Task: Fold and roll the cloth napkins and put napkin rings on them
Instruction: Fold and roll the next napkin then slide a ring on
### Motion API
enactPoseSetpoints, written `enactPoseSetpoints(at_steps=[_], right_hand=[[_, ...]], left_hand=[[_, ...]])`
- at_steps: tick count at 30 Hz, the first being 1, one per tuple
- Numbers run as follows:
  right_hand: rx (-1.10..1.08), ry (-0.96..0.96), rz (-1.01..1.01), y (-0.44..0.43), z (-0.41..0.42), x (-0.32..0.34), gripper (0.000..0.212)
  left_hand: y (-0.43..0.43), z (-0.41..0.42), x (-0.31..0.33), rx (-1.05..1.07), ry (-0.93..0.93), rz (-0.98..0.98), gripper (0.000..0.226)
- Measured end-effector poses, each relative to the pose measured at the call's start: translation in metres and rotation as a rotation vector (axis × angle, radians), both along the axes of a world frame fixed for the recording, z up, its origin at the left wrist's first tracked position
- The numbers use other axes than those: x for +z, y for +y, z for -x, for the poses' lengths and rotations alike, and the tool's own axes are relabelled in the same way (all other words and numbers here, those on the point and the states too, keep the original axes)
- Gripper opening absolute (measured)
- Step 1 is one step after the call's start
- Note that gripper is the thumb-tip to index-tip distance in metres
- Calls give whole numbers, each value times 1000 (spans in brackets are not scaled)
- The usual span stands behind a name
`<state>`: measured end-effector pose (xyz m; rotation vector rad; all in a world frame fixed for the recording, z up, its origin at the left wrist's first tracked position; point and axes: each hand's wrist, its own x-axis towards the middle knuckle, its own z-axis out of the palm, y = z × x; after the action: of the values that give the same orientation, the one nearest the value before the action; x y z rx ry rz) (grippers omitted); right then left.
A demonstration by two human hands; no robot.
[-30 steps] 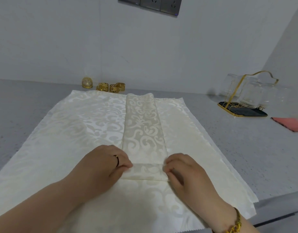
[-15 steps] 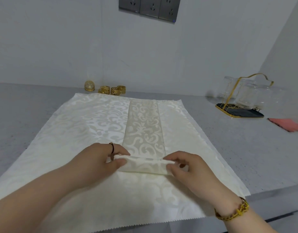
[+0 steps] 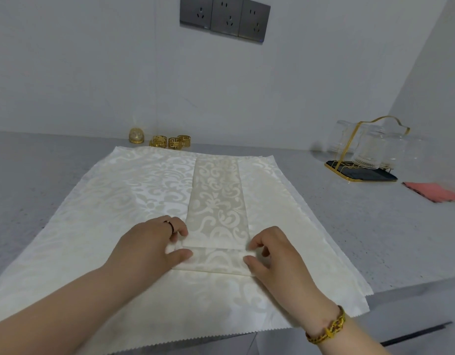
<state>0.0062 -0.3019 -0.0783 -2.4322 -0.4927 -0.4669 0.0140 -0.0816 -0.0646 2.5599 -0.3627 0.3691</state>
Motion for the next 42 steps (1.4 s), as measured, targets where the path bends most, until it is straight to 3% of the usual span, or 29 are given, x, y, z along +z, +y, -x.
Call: enactPoseSetpoints(at_steps=[1,2,5,7,8,10,15,20,23,26,29,33,34,36,38,40,42], right_hand=[[40,-92,67,-1,-1,-3,11],[83,-159,127,-3,-1,-6,6],[157,-131,195,-10,4,-9,16],[168,-77,153,-13,7,-6,26],[164,-45,119,-13,7,-5,31],[131,25,95,-12,4,0,32],[43,205,-11,-11,-8,13,10],[-26,325,-117,-4,-29,17,12],[-63,337,-71,3,-38,18,9],[-105,271,116,8,-43,15,18],[-164,232,133,9,-44,16,26],[-56,-52,170,7,-37,11,6],[-11,-71,192,4,-34,8,12],[55,-36,208,-4,-28,5,31],[88,-15,223,-8,-23,4,39],[69,8,215,-9,-22,9,36],[52,36,224,-8,-24,14,30]], left_hand=[[-1,3,0,-50,-54,-61,5],[0,4,0,-119,-141,-137,16],[5,6,3,-273,-127,-239,71],[10,6,-9,-221,-29,-187,105],[11,5,-11,-211,33,-185,105],[10,-1,-12,-219,-19,-184,88],[3,-5,2,-166,85,19,20],[-2,-22,2,-29,271,306,12],[-7,-33,0,22,310,388,10],[-11,-35,0,91,250,241,12],[-14,-32,3,105,67,-19,21],[-11,-26,-1,-10,-110,-146,23],[-8,-26,-4,-65,-140,-203,29],[-4,-21,0,-160,-160,-264,39],[-3,-18,4,-168,-115,-276,34],[-5,-21,2,-174,-56,-243,39],[-10,-26,5,-148,-115,-369,34]])
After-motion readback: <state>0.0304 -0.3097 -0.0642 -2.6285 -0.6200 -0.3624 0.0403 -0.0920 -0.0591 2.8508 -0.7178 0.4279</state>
